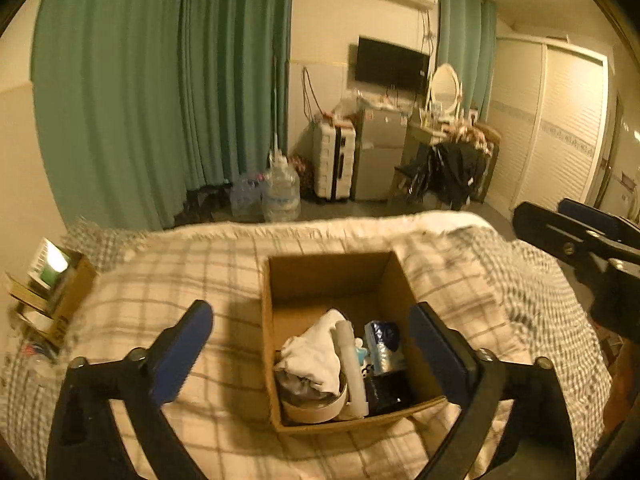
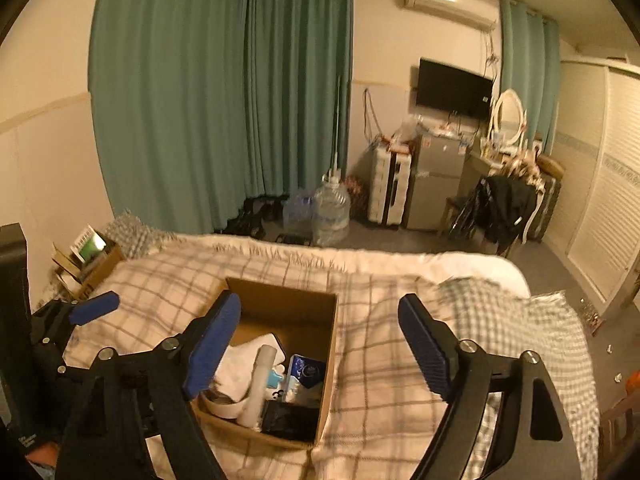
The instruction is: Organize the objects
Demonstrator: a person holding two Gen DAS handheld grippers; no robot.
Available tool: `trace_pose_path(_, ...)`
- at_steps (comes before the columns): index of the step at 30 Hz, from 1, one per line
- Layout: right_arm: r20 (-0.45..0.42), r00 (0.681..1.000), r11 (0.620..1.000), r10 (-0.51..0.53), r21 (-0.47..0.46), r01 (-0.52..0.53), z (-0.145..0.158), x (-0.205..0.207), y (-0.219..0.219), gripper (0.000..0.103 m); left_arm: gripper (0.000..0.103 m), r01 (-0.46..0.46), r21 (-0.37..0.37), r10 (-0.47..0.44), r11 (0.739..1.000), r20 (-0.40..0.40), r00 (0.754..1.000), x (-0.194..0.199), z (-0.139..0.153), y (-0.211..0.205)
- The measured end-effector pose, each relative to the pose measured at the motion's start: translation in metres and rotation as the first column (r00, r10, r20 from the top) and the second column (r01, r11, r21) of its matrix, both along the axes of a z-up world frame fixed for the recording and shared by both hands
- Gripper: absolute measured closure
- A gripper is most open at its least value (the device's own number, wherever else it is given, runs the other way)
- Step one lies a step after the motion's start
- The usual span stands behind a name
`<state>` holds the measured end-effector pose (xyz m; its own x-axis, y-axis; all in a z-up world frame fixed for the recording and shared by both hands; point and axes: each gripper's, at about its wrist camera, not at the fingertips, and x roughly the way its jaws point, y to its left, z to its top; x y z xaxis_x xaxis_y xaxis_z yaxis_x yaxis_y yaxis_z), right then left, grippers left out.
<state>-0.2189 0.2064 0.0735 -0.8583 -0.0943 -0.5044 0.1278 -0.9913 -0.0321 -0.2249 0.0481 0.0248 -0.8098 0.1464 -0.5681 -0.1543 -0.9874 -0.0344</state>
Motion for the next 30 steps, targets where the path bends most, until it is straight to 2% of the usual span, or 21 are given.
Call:
trace_pose_path(6,-0.064,0.998,1.000,-0.007,0.006,0.007,0.037,0.057,-0.001,0.011,0.000,-0.017,0.026,0.019,1.000,-0.089,0.996,0.042,0.044,-0.019)
trace_pose_path(10,-0.111,0.993,0.999,-0.030,-0.017,0.028,0.048,0.089,0.006,0.000,0.000,-0.049,0.036,0.053,0.998,-0.139,0.989,0.066,0.057,-0.034)
trace_pose_path(14,-0.157,0.984,0.996,-0.078,-0.054,0.071,0.052,0.110,0.019,0.000,0.000,-0.093,0.032,0.097,0.995,-0.185,0.978,0.090,0.061,-0.043)
trace_pose_path(18,-0.181,0.977,0.993,-0.116,-0.016,0.115,0.044,0.121,0.021,0.000,0.000,-0.135,0.073,0.150,0.988,-0.266,0.952,0.118,0.063,-0.050)
trace_pose_path(23,-0.196,0.975,0.995,-0.103,-0.005,0.104,0.023,0.127,0.018,0.000,0.000,-0.121,0.120,0.150,0.985,-0.280,0.948,0.136,0.047,-0.052)
trace_pose_path(28,-0.230,0.970,0.996,-0.080,0.022,0.088,-0.032,0.131,0.007,0.000,0.000,-0.120,0.110,0.147,0.987,-0.290,0.946,0.139,0.000,-0.049)
trace_pose_path(30,-0.208,0.974,0.995,-0.090,0.021,0.096,-0.058,0.126,0.006,0.000,0.000,-0.149,0.099,0.172,0.984,-0.282,0.944,0.137,-0.025,-0.049)
